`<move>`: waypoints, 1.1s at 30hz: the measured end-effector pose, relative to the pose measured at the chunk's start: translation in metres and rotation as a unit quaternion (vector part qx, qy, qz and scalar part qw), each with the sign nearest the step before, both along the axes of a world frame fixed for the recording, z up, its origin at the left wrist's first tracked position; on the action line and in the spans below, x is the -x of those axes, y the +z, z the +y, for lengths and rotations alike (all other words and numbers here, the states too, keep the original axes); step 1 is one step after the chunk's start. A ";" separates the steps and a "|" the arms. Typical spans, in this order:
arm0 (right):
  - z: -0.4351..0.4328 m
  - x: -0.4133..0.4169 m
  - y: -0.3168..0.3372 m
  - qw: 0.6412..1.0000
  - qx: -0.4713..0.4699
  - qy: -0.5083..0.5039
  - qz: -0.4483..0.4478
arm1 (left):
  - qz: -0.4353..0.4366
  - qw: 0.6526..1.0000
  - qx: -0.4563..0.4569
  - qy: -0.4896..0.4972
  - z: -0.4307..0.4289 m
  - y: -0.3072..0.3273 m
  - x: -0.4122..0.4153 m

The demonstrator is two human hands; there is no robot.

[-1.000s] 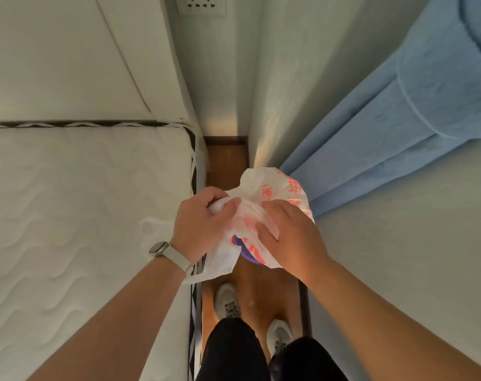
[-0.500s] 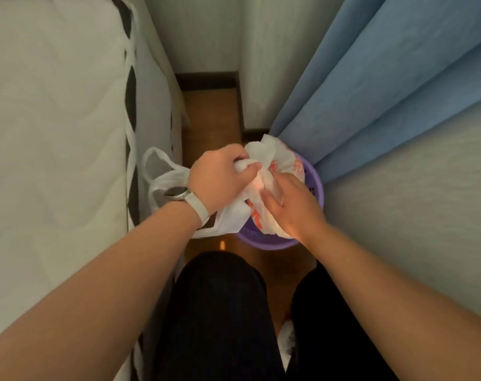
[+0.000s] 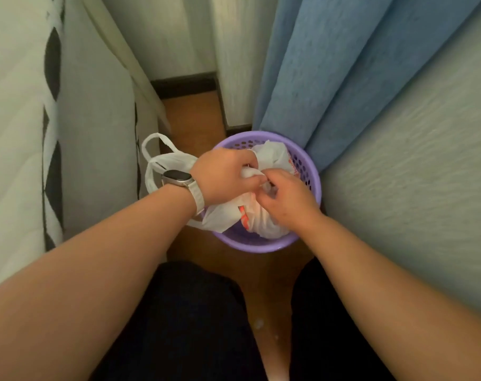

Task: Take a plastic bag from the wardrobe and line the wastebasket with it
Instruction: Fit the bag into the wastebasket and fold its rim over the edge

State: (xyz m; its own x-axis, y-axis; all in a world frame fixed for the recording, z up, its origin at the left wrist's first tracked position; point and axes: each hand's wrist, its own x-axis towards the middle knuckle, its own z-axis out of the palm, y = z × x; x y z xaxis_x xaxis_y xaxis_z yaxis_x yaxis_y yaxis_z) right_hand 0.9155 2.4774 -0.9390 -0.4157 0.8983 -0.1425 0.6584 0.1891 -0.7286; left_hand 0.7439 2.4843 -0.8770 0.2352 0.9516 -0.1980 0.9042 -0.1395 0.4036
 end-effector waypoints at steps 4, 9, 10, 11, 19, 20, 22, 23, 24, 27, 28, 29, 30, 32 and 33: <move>0.002 -0.005 -0.002 1.000 -0.011 0.009 -0.024 | 0.005 0.999 0.028 -0.030 -0.001 -0.004 0.003; 0.014 -0.021 0.003 0.996 -0.059 -0.003 -0.067 | -0.024 0.999 0.007 -0.026 0.005 0.006 0.013; 0.017 -0.024 0.002 0.995 -0.066 -0.008 -0.080 | -0.029 0.999 0.007 -0.022 0.007 0.007 0.017; 0.019 -0.026 0.002 0.993 -0.069 -0.016 -0.090 | -0.034 0.999 0.013 -0.018 0.008 0.010 0.019; 0.020 -0.040 0.014 0.996 -0.042 -0.067 -0.043 | -0.041 0.997 0.065 0.012 0.008 0.016 0.015; 0.018 -0.038 0.018 0.996 -0.040 -0.076 -0.007 | -0.048 0.997 0.062 0.020 0.008 0.016 0.013; 0.014 -0.033 0.028 0.994 -0.073 -0.069 0.050 | -0.069 0.996 0.050 0.030 0.009 0.017 0.010; 0.012 -0.030 0.031 0.993 -0.091 -0.049 0.056 | -0.084 0.995 0.043 0.031 0.009 0.018 0.008; 0.010 -0.027 0.032 0.993 -0.103 -0.026 0.054 | -0.103 0.993 0.039 0.032 0.009 0.019 0.005; 0.009 -0.023 0.032 0.991 -0.125 -0.005 0.038 | -0.167 0.984 0.065 0.019 0.007 0.026 -0.001; 0.010 -0.024 0.031 0.990 -0.137 -0.010 0.038 | -0.192 0.977 0.090 0.016 0.005 0.029 -0.003; 0.011 -0.026 0.030 0.988 -0.146 -0.019 0.038 | -0.220 0.968 0.121 0.020 0.003 0.031 -0.003; 0.012 -0.028 0.029 0.988 -0.148 -0.030 0.039 | -0.248 0.957 0.148 0.034 0.002 0.032 -0.003; 0.014 -0.033 0.028 0.986 -0.146 -0.062 0.045 | -0.277 0.943 0.168 0.081 0.004 0.031 0.000; 0.015 -0.035 0.027 0.985 -0.146 -0.082 0.052 | -0.279 0.941 0.165 0.098 0.004 0.030 0.000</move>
